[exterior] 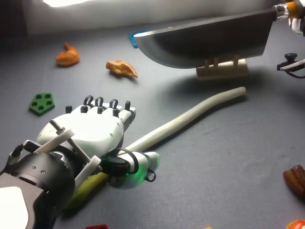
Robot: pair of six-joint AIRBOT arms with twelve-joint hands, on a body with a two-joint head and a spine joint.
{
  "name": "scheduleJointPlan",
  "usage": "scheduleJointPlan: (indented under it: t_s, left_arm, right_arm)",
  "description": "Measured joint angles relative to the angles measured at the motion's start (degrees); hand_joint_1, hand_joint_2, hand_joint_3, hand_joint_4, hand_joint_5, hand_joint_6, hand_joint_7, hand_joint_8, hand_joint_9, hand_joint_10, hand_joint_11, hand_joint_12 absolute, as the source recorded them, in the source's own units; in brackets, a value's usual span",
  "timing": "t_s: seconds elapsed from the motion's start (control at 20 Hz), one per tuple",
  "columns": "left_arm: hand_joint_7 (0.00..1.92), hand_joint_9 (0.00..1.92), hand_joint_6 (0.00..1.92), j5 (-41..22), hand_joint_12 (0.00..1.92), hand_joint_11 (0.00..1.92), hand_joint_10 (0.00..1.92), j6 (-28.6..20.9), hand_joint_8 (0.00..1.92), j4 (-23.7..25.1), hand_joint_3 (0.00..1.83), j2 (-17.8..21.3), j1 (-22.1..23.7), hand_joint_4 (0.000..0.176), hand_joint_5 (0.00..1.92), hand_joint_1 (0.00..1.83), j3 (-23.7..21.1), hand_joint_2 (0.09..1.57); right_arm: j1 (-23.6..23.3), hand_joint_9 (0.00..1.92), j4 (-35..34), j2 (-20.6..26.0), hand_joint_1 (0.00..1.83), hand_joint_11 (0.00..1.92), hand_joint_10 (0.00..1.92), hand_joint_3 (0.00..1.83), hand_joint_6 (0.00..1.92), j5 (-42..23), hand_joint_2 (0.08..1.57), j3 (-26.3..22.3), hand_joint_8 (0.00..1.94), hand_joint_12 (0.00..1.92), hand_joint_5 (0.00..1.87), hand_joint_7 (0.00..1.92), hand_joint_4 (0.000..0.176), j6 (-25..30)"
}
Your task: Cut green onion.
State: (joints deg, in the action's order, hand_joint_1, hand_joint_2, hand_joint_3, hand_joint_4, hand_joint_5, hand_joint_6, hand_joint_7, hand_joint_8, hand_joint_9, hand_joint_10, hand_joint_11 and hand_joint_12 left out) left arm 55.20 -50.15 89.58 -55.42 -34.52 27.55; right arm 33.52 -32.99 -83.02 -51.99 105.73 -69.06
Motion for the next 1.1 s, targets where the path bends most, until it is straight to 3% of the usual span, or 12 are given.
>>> scheduleJointPlan:
  t_s: [0.45, 0.8, 0.9, 0.95, 1.0, 1.05, 1.1]
  left_arm:
    - [0.1, 0.06, 0.01, -0.07, 0.01, 0.02, 0.01, 0.0, 0.01, -0.02, 0.0, 0.0, 0.0, 0.0, 0.1, 0.12, 0.02, 1.3]
    - [0.11, 0.06, 0.0, -0.15, 0.02, 0.0, 0.0, 0.0, 0.0, -0.02, 0.0, 0.0, 0.0, 0.0, 0.1, 0.12, 0.02, 1.31]
    - [0.14, 0.08, 0.01, -0.13, 0.03, 0.01, 0.01, 0.0, 0.01, 0.0, 0.0, 0.0, 0.0, 0.0, 0.12, 0.15, 0.02, 1.3]
    - [0.15, 0.09, 0.0, -0.15, 0.07, 0.0, 0.0, 0.0, 0.0, 0.0, 0.0, 0.0, 0.0, 0.0, 0.13, 0.17, 0.02, 1.29]
    - [0.14, 0.09, 0.0, -0.15, 0.07, 0.0, 0.0, 0.0, 0.0, 0.0, 0.0, 0.0, 0.0, 0.0, 0.12, 0.15, 0.02, 1.3]
    - [0.14, 0.09, 0.0, -0.15, 0.07, 0.0, 0.0, 0.0, 0.0, 0.02, 0.0, 0.0, 0.0, 0.0, 0.12, 0.14, 0.02, 1.29]
    - [0.12, 0.08, 0.0, -0.15, 0.03, 0.0, 0.0, 0.0, 0.0, 0.0, 0.0, 0.0, 0.0, 0.0, 0.11, 0.15, 0.02, 1.3]
  right_arm:
    - [1.27, 1.61, -0.42, -0.35, 1.59, 1.64, 1.92, 0.84, 1.92, -0.26, 0.73, 0.68, 1.94, 1.92, 1.33, 1.52, 0.176, 1.99]
    - [1.95, 1.58, -0.46, -0.81, 1.56, 1.62, 1.92, 0.74, 1.92, -0.72, 0.78, 1.9, 1.94, 1.92, 1.31, 1.51, 0.176, 2.45]
    - [2.34, 1.53, -0.55, -0.81, 1.52, 1.55, 1.92, 0.68, 1.92, -0.85, 0.79, 1.9, 1.94, 1.92, 1.2, 1.45, 0.176, 2.6]
    - [2.36, 1.47, -0.68, -0.81, 1.5, 1.47, 1.92, 0.64, 1.92, -0.81, 0.82, 1.9, 1.94, 1.92, 1.12, 1.38, 0.164, 2.69]
    - [2.36, 1.33, -0.66, -0.81, 1.16, 1.32, 1.92, 0.88, 1.73, -0.68, 0.83, 1.9, 1.94, 1.92, 0.83, 1.21, 0.0, 2.64]
    - [2.36, 1.08, -0.66, -0.81, 1.17, 1.04, 1.92, 1.0, 1.73, -0.68, 0.83, 1.9, 1.84, 1.92, 0.68, 0.93, 0.0, 2.32]
    - [2.4, 0.73, -0.68, -0.81, 1.29, 0.64, 1.85, 0.72, 1.6, -0.61, 0.96, 1.97, 1.67, 1.92, 0.6, 0.79, 0.0, 2.36]
